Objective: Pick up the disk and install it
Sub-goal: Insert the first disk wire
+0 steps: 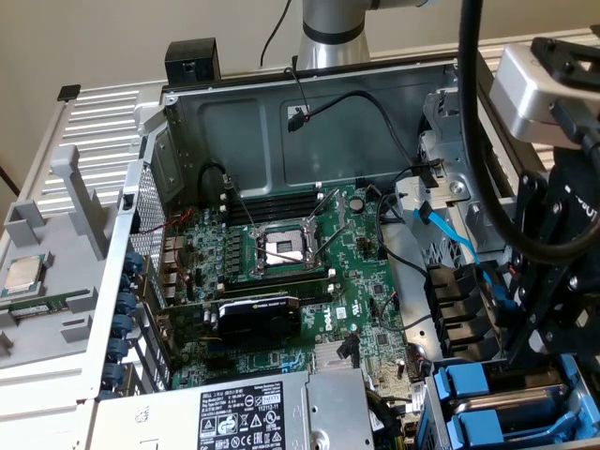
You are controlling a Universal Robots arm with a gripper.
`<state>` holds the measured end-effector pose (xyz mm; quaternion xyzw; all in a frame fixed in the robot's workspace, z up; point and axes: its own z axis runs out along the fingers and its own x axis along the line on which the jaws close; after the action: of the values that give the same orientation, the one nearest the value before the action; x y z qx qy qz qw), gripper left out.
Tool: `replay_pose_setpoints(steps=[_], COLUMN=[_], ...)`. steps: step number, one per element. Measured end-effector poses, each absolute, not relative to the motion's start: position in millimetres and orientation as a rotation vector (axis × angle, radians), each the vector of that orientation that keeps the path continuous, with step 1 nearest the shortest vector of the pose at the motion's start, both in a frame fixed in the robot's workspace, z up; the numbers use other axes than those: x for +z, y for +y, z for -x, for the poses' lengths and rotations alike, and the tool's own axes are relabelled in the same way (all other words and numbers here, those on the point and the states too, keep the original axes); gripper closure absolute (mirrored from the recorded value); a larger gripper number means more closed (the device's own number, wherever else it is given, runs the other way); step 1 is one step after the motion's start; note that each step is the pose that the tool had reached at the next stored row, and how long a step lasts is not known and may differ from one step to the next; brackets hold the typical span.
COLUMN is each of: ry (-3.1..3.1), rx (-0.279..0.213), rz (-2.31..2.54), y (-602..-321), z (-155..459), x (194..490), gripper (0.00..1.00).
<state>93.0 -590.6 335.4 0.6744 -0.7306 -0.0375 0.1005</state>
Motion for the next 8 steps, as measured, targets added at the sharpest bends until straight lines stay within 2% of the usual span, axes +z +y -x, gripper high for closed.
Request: replay_pose_setpoints(steps=[8], ry=[-2.159], rx=[-0.11], rz=[-1.992], y=[-590.7], z=[-93.0], x=[333.6], gripper=[0.84])
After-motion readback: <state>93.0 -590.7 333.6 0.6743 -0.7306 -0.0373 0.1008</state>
